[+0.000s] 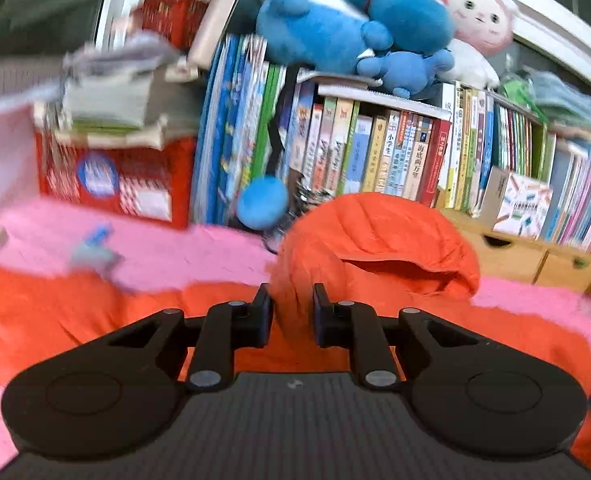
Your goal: Fold clothes
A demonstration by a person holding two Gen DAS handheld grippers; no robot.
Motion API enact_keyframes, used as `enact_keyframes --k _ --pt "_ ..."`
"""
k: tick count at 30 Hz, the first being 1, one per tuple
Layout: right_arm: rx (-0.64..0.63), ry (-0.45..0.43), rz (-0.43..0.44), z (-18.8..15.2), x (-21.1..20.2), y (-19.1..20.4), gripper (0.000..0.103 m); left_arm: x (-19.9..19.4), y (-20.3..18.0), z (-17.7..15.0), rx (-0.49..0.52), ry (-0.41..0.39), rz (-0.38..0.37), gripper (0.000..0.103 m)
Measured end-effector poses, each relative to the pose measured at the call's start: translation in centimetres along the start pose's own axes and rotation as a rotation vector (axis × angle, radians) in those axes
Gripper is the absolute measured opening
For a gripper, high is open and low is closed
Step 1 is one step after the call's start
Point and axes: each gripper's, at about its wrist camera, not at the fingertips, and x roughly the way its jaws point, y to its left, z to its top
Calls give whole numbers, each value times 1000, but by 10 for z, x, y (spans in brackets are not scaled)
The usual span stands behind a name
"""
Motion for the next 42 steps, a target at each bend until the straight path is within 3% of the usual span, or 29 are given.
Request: enact_keyframes --k 2,5,8,10,12,15,17,20,22,24,27,32,36,39,42 --pt "-14 3 -8 -1 1 2 103 0 0 -3 98 -8 72 22" --pt "-20 6 -10 -1 0 3 103 13 7 -19 192 66 174 24" --pt "-18 0 -9 0 -1 3 103 13 18 -23 161 76 227 24" --pt "-16 -23 0 0 -5 3 103 2 20 -14 100 28 193 32" --pt "-13 -65 13 1 -10 4 103 -6 6 0 76 -22 108 45" --pt "12 -120 24 3 -17 1 103 -12 -31 16 135 -91 14 60" --pt "35 -126 16 4 -16 -2 103 -4 -59 18 210 -121 -16 62" --pt "2 -105 8 2 -13 3 103 29 -79 6 353 -75 45 56" --pt "-25 -90 4 0 -11 6 103 49 -65 -10 388 -6 105 49" --pt "-51 -74 0 -2 -8 10 103 68 -52 -25 423 63 164 52" --pt "-91 -51 -6 -5 -5 15 103 70 -18 -27 329 118 184 67" --pt "-157 -12 -17 -9 1 23 103 72 12 -24 213 169 156 81" --pt "-222 12 -45 -15 6 32 103 76 13 -27 196 203 151 86" --pt "-353 48 -121 -27 16 51 103 78 14 -30 189 218 153 90" --pt "-608 106 -170 -47 33 89 103 81 21 -29 155 235 143 95"
